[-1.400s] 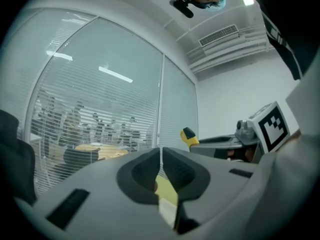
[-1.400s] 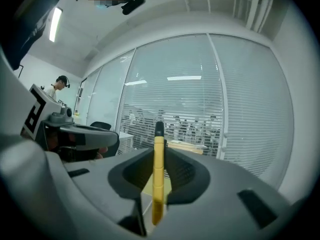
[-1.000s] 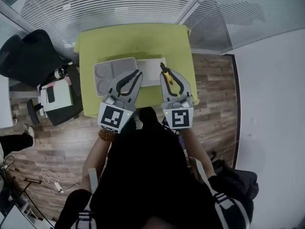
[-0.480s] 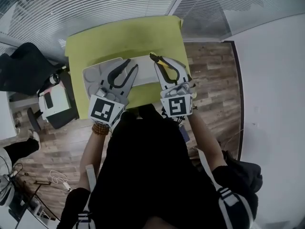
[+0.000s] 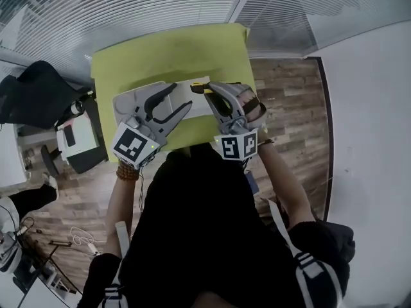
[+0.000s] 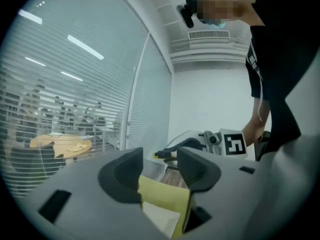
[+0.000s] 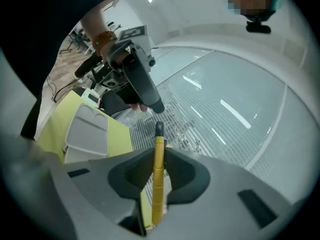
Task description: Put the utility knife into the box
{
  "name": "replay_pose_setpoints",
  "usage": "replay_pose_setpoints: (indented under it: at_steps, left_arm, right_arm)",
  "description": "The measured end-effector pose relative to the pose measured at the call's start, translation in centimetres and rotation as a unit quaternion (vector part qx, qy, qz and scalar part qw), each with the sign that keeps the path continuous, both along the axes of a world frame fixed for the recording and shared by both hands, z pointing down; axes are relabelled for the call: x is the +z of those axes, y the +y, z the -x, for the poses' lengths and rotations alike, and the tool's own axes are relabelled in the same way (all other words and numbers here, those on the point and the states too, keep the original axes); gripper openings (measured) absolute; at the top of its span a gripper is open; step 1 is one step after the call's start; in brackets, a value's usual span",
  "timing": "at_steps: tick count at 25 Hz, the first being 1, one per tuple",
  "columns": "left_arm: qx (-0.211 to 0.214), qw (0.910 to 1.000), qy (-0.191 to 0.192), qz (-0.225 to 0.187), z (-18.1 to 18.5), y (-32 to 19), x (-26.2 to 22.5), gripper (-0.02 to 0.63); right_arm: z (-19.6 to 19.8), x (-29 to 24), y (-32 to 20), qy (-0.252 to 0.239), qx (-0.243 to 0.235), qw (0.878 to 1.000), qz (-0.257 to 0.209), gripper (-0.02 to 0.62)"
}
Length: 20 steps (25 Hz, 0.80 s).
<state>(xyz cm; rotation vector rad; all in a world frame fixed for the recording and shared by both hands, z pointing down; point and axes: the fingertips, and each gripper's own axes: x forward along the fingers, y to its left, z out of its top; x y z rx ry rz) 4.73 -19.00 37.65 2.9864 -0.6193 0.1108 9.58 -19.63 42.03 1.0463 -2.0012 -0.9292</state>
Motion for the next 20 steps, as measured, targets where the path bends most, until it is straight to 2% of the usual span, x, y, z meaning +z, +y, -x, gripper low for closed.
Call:
replay_pose_setpoints:
  at_steps: [2, 6, 12, 20]
  left_arm:
    - [0.020, 0.9995, -0.025, -0.005, -0.5, 0.4, 1.0, 0.219]
    - [0.015, 0.9993, -0.034, -0.002, -0.5, 0.5, 1.7, 0.221]
    - [0.008, 0.9992, -0.026, 0.028, -0.2, 0.8, 2.6, 0.224]
    - [0.034, 0.9980, -0.033, 0.042, -0.7, 1.5, 3.9, 0.214]
  right_arm:
    - [0.6, 0.1, 0.3, 0.020, -0.019, 1.000, -0.012, 0.069]
    - [1.4, 0.4, 0.9, 0.045, -0.045, 0.998, -0.025, 0.069]
    - [3.1, 0.9, 1.5, 0.066, -0.071, 0.995, -0.031, 0.069]
    - [4.8, 1.0, 2.6, 0.086, -0.108, 0.989, -0.049, 0.069]
